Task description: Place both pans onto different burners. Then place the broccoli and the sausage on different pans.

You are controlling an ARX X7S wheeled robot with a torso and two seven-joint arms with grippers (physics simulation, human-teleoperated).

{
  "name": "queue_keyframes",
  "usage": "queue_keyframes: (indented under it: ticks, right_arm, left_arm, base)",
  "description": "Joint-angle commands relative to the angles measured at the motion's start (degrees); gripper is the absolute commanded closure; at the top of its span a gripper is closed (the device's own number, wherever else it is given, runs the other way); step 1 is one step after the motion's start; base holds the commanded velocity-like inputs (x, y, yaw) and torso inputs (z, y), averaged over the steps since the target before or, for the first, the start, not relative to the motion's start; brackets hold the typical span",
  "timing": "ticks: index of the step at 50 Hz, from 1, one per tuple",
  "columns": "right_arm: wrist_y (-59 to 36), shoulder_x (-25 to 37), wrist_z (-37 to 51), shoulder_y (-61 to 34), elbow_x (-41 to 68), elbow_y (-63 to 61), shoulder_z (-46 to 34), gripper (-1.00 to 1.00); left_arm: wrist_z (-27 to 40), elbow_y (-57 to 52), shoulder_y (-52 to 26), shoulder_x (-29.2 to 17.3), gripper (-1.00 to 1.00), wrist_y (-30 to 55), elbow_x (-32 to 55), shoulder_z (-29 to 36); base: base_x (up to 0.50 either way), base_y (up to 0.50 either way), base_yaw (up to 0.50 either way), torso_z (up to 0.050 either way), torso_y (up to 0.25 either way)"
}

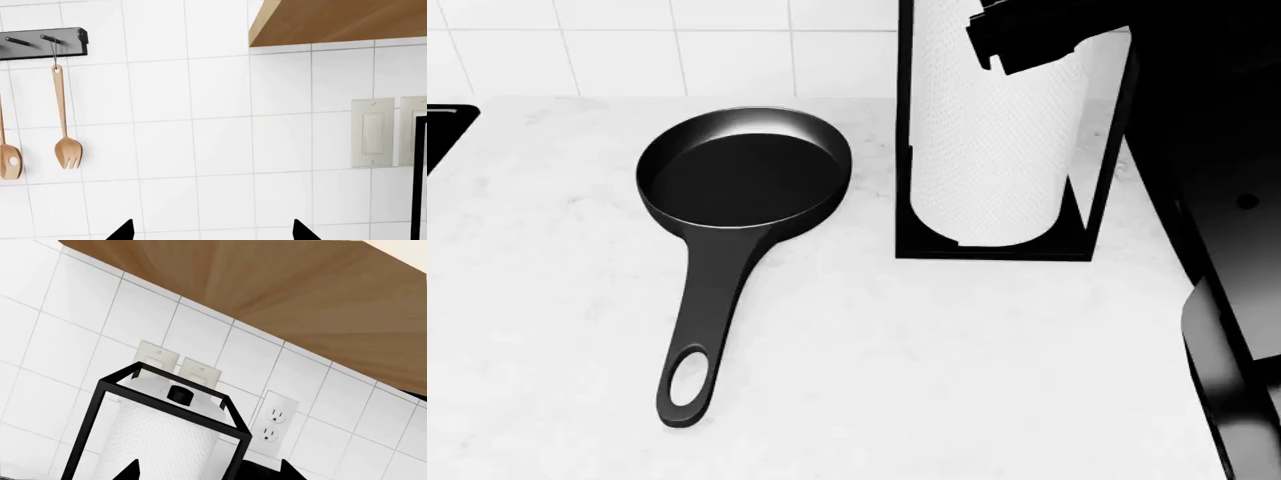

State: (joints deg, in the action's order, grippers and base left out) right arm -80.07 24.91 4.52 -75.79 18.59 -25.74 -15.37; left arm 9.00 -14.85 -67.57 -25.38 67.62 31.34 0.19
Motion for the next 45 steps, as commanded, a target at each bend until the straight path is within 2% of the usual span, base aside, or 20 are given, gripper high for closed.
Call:
queue_keyframes:
  ticks: [1, 9, 15, 20, 25, 29, 31, 39, 45]
  right_arm:
    - [-1.5, -1.0, -1.4, 0.6, -0.5, -1.5, 2.0, -1.00]
    - [-1.8, -1.0, -0.9, 2.0, -0.3, -2.5, 2.7, -1.00]
    - [-3.2, -1.1, -0.7, 2.3, 0.4, -4.8, 3.9, -1.00]
    - [-6.5, -1.2, -0.6, 2.4, 1.4, -8.8, 5.7, -1.00]
    - [-8.2, -0.8, -0.6, 2.4, 2.4, -10.7, 6.7, -1.00]
    - [-7.8, -0.6, -0.4, 2.7, 2.7, -10.6, 7.1, -1.00]
    - [-7.6, -0.6, -0.2, 2.7, 2.8, -10.5, 6.9, -1.00]
    - [-7.7, -0.7, 0.2, 1.6, 3.3, -10.0, 6.8, -1.00]
    - [-8.7, -0.6, 0.5, 0.0, 4.1, -10.0, 6.7, -1.00]
  left_arm:
    - [-1.4, -0.5, -0.5, 1.5, -1.00, 1.2, 0.0, -1.7]
    - [-1.4, -1.1, 0.0, 1.1, -1.00, 1.5, 0.4, -1.8]
    - [-1.3, -0.6, -0.4, 1.7, -1.00, 3.1, 1.6, -2.9]
    - [-2.9, -0.6, -2.0, 0.2, -1.00, 4.4, 1.8, 0.4]
    - [-6.1, 2.5, -6.2, -1.5, -1.00, 9.8, 3.6, 4.8]
    - [-7.9, 2.9, -9.6, 0.0, -1.00, 16.5, 8.1, 3.2]
    - [-9.0, 3.3, -11.9, 0.4, -1.00, 21.6, 11.3, 3.3]
    - [8.8, 16.3, -21.5, -4.3, -1.00, 22.2, 39.4, 12.7]
    - [14.7, 20.0, -24.4, -5.1, -1.00, 21.9, 51.8, 19.9]
  base:
    - [0.32, 0.06, 0.00, 0.000, 0.000]
    - [0.30, 0.05, 0.00, 0.000, 0.000]
    - [0.03, 0.00, 0.00, 0.000, 0.002]
    - [0.00, 0.00, 0.00, 0.000, 0.000]
    - [0.00, 0.00, 0.00, 0.000, 0.000]
    - [0.00, 0.00, 0.00, 0.000, 0.000]
    - [0.00, 0.00, 0.00, 0.000, 0.000]
    - [0.00, 0.00, 0.00, 0.000, 0.000]
    - [0.00, 0.00, 0.00, 0.000, 0.000]
